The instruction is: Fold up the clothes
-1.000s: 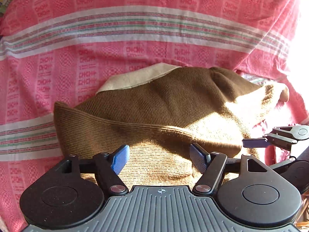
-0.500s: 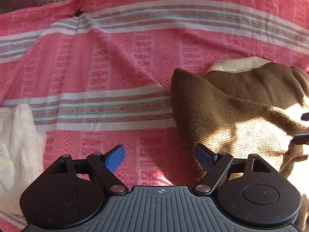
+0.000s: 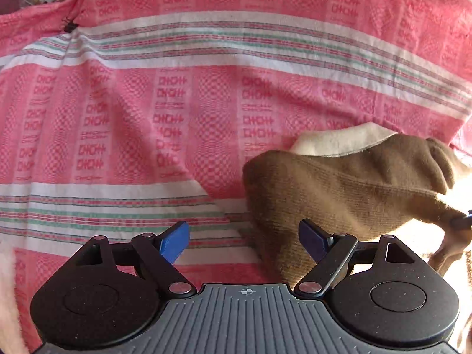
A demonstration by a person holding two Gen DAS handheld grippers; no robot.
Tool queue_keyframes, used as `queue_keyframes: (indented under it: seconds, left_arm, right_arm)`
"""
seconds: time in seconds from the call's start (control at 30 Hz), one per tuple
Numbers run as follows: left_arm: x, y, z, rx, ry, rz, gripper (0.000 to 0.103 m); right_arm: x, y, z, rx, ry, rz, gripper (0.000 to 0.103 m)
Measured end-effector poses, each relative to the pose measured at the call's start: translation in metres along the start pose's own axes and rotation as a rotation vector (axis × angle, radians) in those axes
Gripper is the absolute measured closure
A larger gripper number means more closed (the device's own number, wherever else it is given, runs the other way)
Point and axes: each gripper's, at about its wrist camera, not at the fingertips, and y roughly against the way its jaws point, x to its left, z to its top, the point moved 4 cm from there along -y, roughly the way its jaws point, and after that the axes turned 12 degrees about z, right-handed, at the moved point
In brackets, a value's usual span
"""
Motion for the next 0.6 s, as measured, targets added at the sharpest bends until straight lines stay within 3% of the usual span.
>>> queue_keyframes:
  seconds: [0.1, 0.23, 0.27, 0.3, 0.33, 0.37, 0.5, 0.6]
  left_arm:
    - [-0.003, -0.008, 0.006, 0.011, 0.044, -0.049, 0.007]
    - [-0.01, -0.022, 0.011, 0.035, 0.084, -0.09, 0.007]
    - [-0.012, -0.026, 0.012, 0.041, 0.094, -0.1, 0.017]
    - [-0.016, -0.026, 0.012, 0.036, 0.076, -0.112, 0.056]
    - [-0.021, -0.025, 0.011, 0.025, 0.044, -0.124, 0.077]
    - [-0.023, -0.024, 0.01, 0.024, 0.02, -0.119, 0.088]
    - [-0.005, -0.022, -0.001, 0.022, -0.068, -0.034, 0.09]
    - [0.016, -0.022, -0.009, 0.039, -0.062, -0.004, 0.088]
  right_arm:
    - [0.002, -0.002, 0.0, -0.018, -0.024, 0.004, 0.097]
    - [0.002, -0.003, 0.001, -0.025, -0.036, 0.008, 0.095]
    - [0.002, -0.004, 0.002, -0.026, -0.04, 0.011, 0.095]
    - [0.002, -0.004, 0.002, -0.027, -0.045, 0.015, 0.095]
    - [0.004, -0.005, 0.002, -0.027, -0.05, 0.028, 0.095]
    - [0.007, -0.006, 0.002, -0.026, -0.048, 0.041, 0.095]
    - [0.022, -0.01, 0.007, -0.036, -0.048, 0.119, 0.095]
    - [0.036, -0.014, 0.016, -0.05, -0.037, 0.177, 0.095]
